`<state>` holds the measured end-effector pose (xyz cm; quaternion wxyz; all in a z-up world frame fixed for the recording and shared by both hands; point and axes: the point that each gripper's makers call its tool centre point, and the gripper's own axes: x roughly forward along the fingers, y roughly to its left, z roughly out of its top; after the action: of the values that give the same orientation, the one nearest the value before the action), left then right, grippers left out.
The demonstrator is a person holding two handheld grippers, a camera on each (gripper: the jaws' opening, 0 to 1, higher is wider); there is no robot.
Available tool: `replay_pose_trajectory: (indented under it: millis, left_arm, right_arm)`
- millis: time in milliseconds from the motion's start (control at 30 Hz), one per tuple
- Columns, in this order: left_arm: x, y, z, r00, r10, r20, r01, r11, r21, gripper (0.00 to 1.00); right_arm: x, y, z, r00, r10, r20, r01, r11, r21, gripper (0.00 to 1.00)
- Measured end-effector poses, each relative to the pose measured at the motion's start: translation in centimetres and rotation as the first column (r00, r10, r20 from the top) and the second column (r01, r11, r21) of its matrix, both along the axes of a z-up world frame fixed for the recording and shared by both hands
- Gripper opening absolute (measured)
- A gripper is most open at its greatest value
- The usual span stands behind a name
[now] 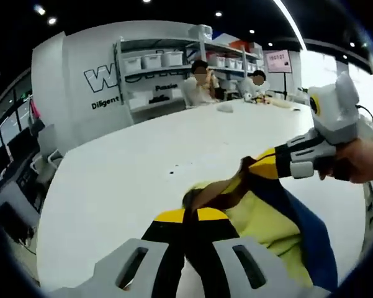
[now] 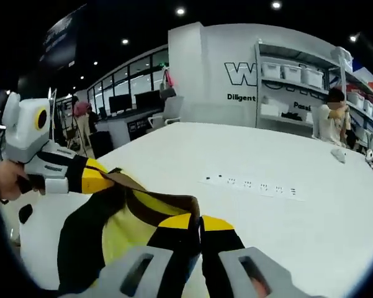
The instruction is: Fold the garment on the visible template until the final outline fits inside the template.
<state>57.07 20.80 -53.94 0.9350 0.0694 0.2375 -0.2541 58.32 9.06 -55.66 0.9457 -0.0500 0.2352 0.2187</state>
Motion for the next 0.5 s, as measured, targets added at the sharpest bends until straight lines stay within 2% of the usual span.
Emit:
replay_pose_trajectory:
  millis: [33, 67, 100, 133, 167, 233, 300, 333, 400, 467, 500]
  left_arm:
    - [0.0, -0.1, -0.6, 1.0, 0.008, -0.028, -0.009, 1.0, -0.022, 0.0]
    - [0.1, 0.0, -0.9, 1.0, 0.002, -0.022, -0.002, 1.0, 0.004, 0.0]
    - [0.1, 0.4, -1.9, 1.0, -0.004, -0.024, 0.006, 0.997, 0.079, 0.0]
    - [0.0, 0.1, -2.3, 0.999, -0.005, -0.035, 0.007, 0.998, 0.056, 0.0]
    - [-0.2, 0.0, -2.3, 0.999, -0.009, -0.043, 0.01, 0.999, 0.033, 0.0]
    - [-0.3, -0.4, -2.5, 0.998, -0.024, -0.057, 0.022, 0.999, -0.022, 0.0]
    - [-0.5, 0.1, -3.2, 0.997, -0.02, -0.076, 0.02, 1.0, -0.004, 0.0]
    - [-0.6, 0.3, -3.5, 0.996, -0.018, -0.09, 0.017, 1.0, -0.005, 0.0]
    - [-0.8, 0.3, -4.0, 0.993, -0.012, -0.122, 0.008, 0.999, -0.036, 0.0]
    - [-0.7, 0.5, -4.5, 0.989, 0.036, -0.147, -0.046, 0.997, -0.066, 0.0]
    - [-0.6, 0.3, -4.8, 0.989, 0.022, -0.143, -0.03, 0.998, -0.056, 0.01]
  right_arm:
    - [0.3, 0.0, -0.3, 1.0, 0.002, -0.001, -0.002, 1.0, -0.018, 0.0]
    - [0.4, 0.0, -0.4, 1.0, 0.001, -0.005, -0.002, 1.0, -0.019, 0.0]
    - [0.5, 0.1, -1.0, 1.0, 0.009, -0.025, -0.01, 0.999, -0.041, 0.0]
    - [0.5, -0.2, -2.0, 0.998, 0.022, -0.058, -0.027, 0.996, -0.082, 0.0]
    - [0.6, -0.4, -2.5, 0.997, 0.025, -0.067, -0.032, 0.995, -0.099, 0.0]
    - [0.5, -0.6, -3.2, 0.996, 0.016, -0.087, -0.025, 0.995, -0.1, 0.0]
    - [0.3, -0.2, -3.5, 0.993, 0.065, -0.097, -0.075, 0.992, -0.103, 0.0]
    - [0.0, -0.1, -3.8, 0.988, 0.117, -0.101, -0.132, 0.979, -0.153, 0.0]
    - [-0.3, -0.1, -3.9, 0.983, 0.155, -0.096, -0.173, 0.96, -0.22, 0.0]
    - [-0.2, -0.1, -4.0, 0.987, 0.127, -0.101, -0.144, 0.972, -0.185, 0.0]
    - [-0.3, 0.2, -3.9, 0.988, 0.11, -0.109, -0.126, 0.98, -0.154, 0.0]
